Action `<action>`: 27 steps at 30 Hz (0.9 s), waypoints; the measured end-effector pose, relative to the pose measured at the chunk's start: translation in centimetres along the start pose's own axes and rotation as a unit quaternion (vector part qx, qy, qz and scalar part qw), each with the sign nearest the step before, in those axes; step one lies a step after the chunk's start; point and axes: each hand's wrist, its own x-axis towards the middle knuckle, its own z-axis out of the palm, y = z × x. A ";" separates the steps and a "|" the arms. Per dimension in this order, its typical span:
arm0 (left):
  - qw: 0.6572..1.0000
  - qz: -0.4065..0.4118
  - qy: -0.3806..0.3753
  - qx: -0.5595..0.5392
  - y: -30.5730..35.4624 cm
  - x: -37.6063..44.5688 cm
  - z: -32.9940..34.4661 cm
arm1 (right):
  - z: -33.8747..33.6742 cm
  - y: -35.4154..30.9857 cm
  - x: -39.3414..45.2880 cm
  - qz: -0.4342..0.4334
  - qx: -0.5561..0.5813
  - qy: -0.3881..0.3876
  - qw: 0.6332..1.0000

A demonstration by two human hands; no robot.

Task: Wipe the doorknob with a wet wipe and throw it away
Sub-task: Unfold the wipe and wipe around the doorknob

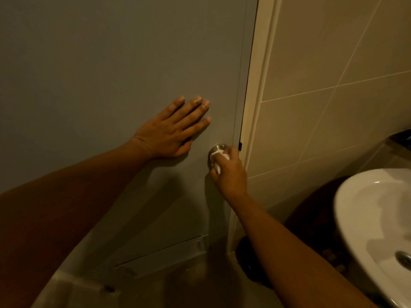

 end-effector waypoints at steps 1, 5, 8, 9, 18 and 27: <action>1.000 -0.001 0.001 0.001 0.1 0.0 0.0 | -0.1 0.7 0.1 -0.083 -0.073 -0.005 0.994; 1.000 -0.004 -0.002 0.004 0.1 0.0 -0.1 | -0.5 1.4 0.3 -0.145 -0.098 -0.041 0.984; 1.000 -0.017 -0.007 0.005 0.3 -0.1 -0.2 | -0.4 0.9 -0.5 -0.033 0.018 -0.033 0.999; 1.000 -0.021 -0.008 0.004 0.4 -0.1 -0.2 | -0.6 0.9 -0.9 -0.018 0.038 -0.035 0.999; 0.987 -0.126 -0.076 -0.066 3.3 0.9 -1.9 | -5.7 4.3 -1.4 -0.098 0.003 -0.102 0.990; 0.865 -0.428 -0.045 -0.260 13.5 5.6 -4.1 | -11.7 6.7 6.0 -0.288 -0.146 -0.089 0.942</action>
